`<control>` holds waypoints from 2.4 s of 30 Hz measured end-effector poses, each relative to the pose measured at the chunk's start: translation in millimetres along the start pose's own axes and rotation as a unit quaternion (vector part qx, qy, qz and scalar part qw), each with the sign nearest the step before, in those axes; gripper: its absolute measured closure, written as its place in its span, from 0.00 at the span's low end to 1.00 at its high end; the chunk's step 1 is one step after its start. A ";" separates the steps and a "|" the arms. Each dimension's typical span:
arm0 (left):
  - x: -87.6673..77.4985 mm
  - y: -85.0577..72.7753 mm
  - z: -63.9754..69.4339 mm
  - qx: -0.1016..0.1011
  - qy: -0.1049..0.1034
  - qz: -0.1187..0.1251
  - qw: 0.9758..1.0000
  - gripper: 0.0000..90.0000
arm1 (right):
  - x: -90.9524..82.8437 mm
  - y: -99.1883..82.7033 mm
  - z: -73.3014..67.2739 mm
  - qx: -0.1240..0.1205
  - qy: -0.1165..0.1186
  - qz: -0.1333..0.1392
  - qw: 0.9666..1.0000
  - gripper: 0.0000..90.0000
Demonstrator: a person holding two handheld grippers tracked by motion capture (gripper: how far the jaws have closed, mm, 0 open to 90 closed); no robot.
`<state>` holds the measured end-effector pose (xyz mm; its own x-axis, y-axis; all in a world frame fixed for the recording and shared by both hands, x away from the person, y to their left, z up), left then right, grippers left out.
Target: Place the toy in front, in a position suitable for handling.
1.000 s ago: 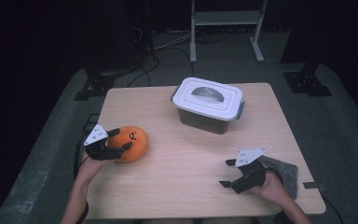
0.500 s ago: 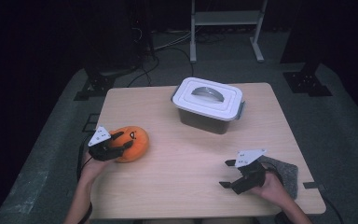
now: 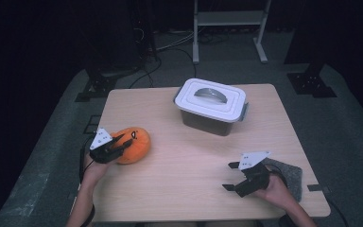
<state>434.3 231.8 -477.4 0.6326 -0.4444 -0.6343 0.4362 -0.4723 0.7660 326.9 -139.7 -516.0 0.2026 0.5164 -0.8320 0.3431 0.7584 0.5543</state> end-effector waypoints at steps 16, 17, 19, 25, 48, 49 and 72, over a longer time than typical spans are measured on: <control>-11.7 1.9 0.5 -0.009 -0.010 -0.002 1.000 0.72 | -2.2 0.8 2.0 0.003 -0.004 0.008 1.000 0.21; -12.6 2.4 0.8 -0.006 -0.008 -0.003 1.000 0.72 | -2.3 0.8 2.2 0.004 -0.004 0.008 1.000 0.21; -14.3 4.1 3.1 -0.004 -0.009 -0.001 1.000 0.72 | -2.6 0.8 2.8 0.005 -0.005 0.009 1.000 0.21; -18.2 11.9 13.0 0.002 -0.026 0.008 1.000 0.73 | -3.2 1.0 3.5 0.006 -0.008 0.010 1.000 0.21; -26.0 67.1 88.0 0.075 -0.101 0.044 0.991 0.73 | -5.6 1.2 6.2 0.011 -0.013 0.016 1.000 0.20; -25.3 68.4 91.0 0.076 -0.104 0.044 0.991 0.73 | -5.7 1.2 6.2 0.012 -0.013 0.016 1.000 0.20; -3.7 91.9 152.7 0.115 -0.150 0.036 0.981 0.72 | -9.5 -0.6 8.0 0.011 -0.017 0.019 1.000 0.20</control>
<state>374.3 73.8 -420.7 0.4245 -0.6712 -0.6077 0.2187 -0.5753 0.7882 332.0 -148.2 -508.6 0.2458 0.5306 -0.8112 0.3555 0.7293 0.5846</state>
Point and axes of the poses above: each handheld gripper's, and its own axes: x roughly forward along the jaws, y roughly out of its top, z roughly to its right, the point moved 10 cm from there along x, roughly forward along the jaws, and after that the axes turned 15 degrees about -z, right-handed, at the moved point
